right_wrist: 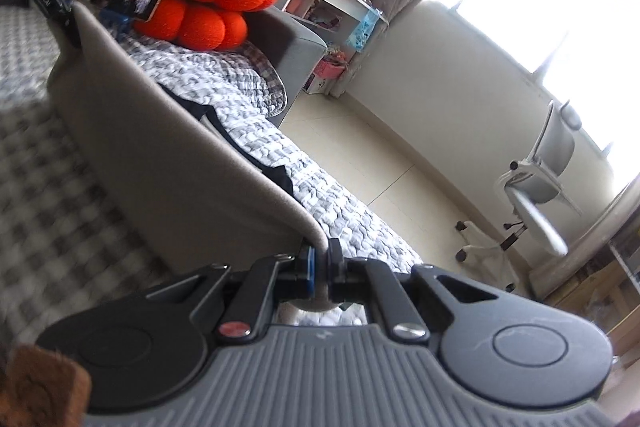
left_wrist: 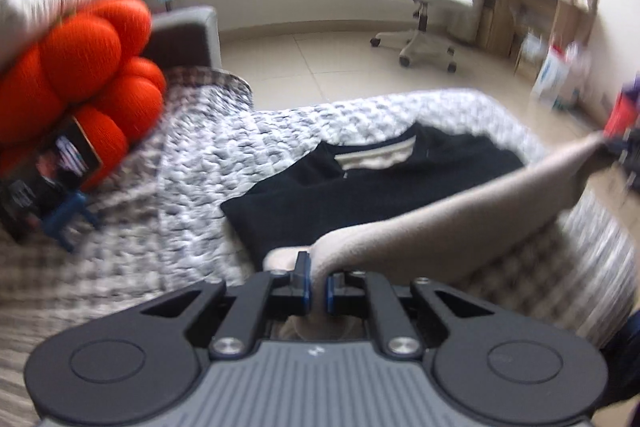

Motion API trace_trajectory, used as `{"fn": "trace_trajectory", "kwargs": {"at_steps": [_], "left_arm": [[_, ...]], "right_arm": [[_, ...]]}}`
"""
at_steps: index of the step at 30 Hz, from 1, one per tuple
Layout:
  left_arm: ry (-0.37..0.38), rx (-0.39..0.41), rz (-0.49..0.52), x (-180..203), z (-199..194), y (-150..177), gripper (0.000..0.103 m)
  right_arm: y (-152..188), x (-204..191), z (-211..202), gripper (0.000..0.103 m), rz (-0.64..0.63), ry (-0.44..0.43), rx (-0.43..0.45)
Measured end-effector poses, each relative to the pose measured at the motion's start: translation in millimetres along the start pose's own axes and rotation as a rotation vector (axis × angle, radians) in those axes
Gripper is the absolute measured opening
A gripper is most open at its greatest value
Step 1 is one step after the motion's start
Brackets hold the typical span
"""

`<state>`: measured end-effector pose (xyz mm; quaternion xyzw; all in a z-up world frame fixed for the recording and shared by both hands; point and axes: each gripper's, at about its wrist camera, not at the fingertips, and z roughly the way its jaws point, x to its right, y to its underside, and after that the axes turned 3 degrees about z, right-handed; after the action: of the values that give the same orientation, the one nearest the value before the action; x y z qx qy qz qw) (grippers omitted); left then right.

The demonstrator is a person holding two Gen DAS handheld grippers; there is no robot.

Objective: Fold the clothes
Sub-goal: 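Lift the sweatshirt hem with both tools and fold it over the black shirt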

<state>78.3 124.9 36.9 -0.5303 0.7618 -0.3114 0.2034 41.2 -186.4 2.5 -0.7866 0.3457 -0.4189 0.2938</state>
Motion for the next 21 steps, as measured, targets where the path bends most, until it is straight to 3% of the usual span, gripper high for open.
{"fn": "trace_trajectory", "kwargs": {"at_steps": [6, 12, 21], "left_arm": [[0.067, -0.040, -0.084, -21, 37, -15, 0.007], [0.125, -0.032, -0.197, -47, 58, -26, 0.007], [0.143, -0.073, -0.279, -73, 104, -35, 0.007]], "right_arm": [[-18, 19, 39, 0.005, 0.048, -0.044, -0.036], [-22, 33, 75, 0.005, 0.127, -0.099, -0.085], [-24, 53, 129, 0.005, 0.286, -0.193, -0.173]]}}
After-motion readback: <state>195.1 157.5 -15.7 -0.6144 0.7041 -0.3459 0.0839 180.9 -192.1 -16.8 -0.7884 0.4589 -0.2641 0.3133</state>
